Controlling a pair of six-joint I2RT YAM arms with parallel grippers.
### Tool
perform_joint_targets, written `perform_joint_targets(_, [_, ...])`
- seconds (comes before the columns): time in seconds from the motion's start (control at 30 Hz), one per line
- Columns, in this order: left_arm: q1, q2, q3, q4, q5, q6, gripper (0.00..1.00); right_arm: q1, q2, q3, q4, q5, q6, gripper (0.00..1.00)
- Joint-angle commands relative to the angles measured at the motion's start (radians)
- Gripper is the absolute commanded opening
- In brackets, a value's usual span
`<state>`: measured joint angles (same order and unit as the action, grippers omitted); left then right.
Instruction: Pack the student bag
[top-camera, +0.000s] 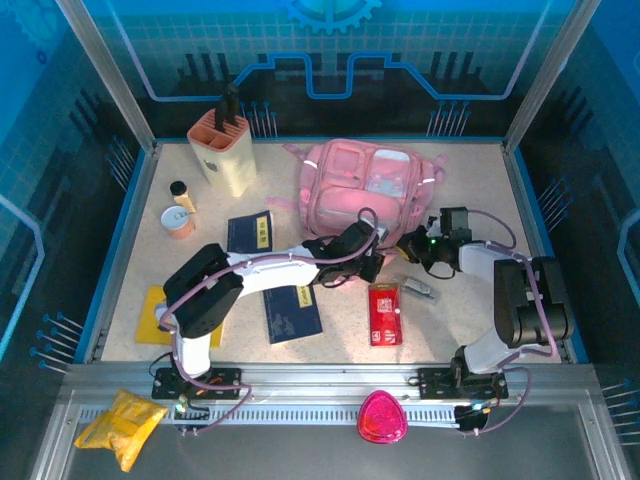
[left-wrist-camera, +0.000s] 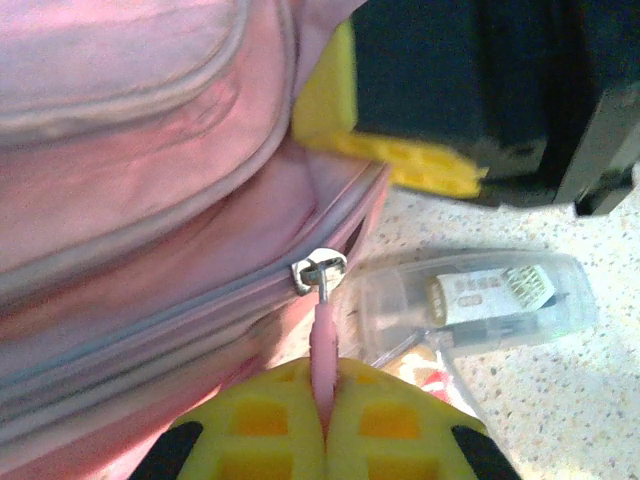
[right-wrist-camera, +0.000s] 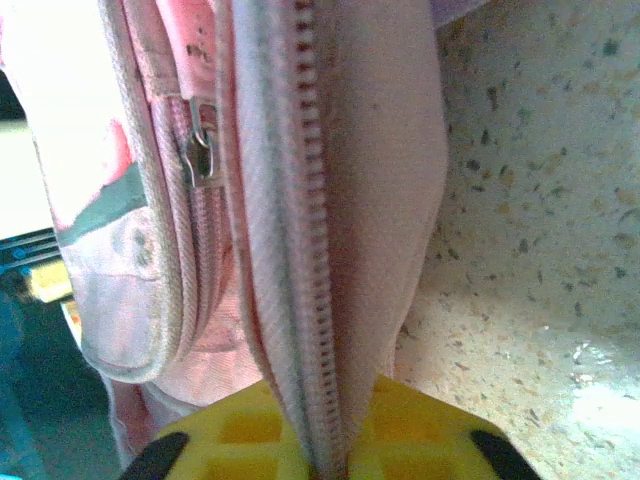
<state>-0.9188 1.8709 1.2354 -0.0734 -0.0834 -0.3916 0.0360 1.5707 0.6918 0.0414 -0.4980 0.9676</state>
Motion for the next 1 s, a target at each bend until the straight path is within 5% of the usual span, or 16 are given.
perform_joint_targets(0.0, [0.020,-0.120,-0.064,-0.050,-0.063,0.016,0.00,-0.061,0.023,0.055,0.022,0.028,-0.054,0.04])
perform_joint_targets(0.33, [0.161,-0.218,-0.233,-0.070,-0.026,-0.026,0.00,-0.118,0.072,0.225,-0.101,0.076,-0.146,0.08])
perform_joint_targets(0.6, [0.133,-0.150,-0.162,0.012,0.060,-0.106,0.00,-0.103,0.034,0.237,-0.233,0.048,-0.204,0.61])
perform_joint_targets(0.97, [0.077,-0.095,-0.073,0.042,0.045,-0.110,0.00,-0.012,-0.160,0.126,-0.444,0.050,-0.210,0.97])
